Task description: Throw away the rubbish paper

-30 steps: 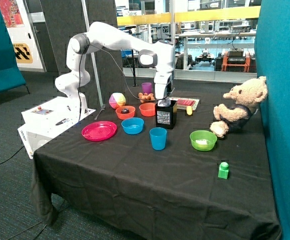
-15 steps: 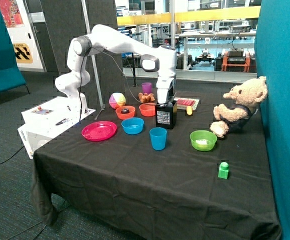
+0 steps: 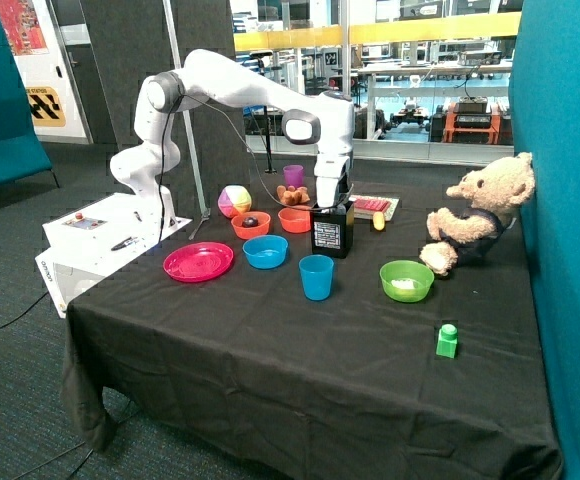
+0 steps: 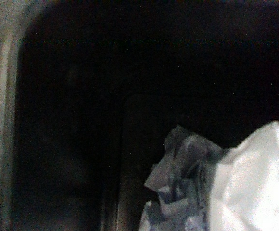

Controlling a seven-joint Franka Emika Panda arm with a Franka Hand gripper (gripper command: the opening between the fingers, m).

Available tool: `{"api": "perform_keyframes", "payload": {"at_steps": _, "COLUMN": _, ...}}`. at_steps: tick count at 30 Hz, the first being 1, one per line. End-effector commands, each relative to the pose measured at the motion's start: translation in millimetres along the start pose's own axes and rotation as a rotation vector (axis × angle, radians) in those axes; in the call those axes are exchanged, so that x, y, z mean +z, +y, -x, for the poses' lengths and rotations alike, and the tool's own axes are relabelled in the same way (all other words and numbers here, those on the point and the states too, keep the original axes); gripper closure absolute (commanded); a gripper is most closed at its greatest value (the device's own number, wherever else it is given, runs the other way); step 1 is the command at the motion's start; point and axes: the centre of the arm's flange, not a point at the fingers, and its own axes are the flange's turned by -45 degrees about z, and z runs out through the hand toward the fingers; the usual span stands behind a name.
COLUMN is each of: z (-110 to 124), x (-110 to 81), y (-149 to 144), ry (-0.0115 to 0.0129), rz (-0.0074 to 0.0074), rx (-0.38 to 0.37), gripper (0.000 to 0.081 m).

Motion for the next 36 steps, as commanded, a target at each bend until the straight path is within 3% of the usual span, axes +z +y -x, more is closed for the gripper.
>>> {"api": "perform_keyframes", "payload": {"at_steps": 1, "z": 8.2, "x": -1.0, "y": 1.0, "ry": 0.0052, "rz": 0.0014, "rx": 0.002, "gripper": 0.0115}}
{"api": "perform_keyframes", "payload": {"at_steps": 18, "z": 9.7, "x": -1.4, "y": 4.1, "ry": 0.0052, "rz": 0.0013, "rx": 0.007, "gripper": 0.0061}}
{"api": "perform_keyframes", "payload": {"at_steps": 28, "z": 6.8, "x": -9.6, "y": -1.5, "ry": 0.0052, "rz": 0.0014, "rx": -0.001, "gripper": 0.0083}}
{"api": "perform_keyframes", "payload": {"at_steps": 30, "z": 6.0, "x": -11.2, "y": -4.0, "ry": 0.0052, "rz": 0.0014, "rx": -0.002, "gripper": 0.0173}}
{"api": "perform_keyframes", "payload": {"at_steps": 32, "z": 5.6, "x": -11.9, "y": -6.5, "ry": 0.0052, "rz": 0.0014, "rx": -0.005, "gripper": 0.0316}}
{"api": "perform_keyframes", "payload": {"at_steps": 34, "z": 5.4, "x": -13.1, "y": -10.1, "ry": 0.0052, "rz": 0.0014, "rx": -0.014, "gripper": 0.0533}}
{"api": "perform_keyframes", "payload": {"at_steps": 36, "z": 5.5, "x": -14.1, "y": -12.4, "ry": 0.0052, "rz": 0.0014, "rx": -0.014, "gripper": 0.0653}}
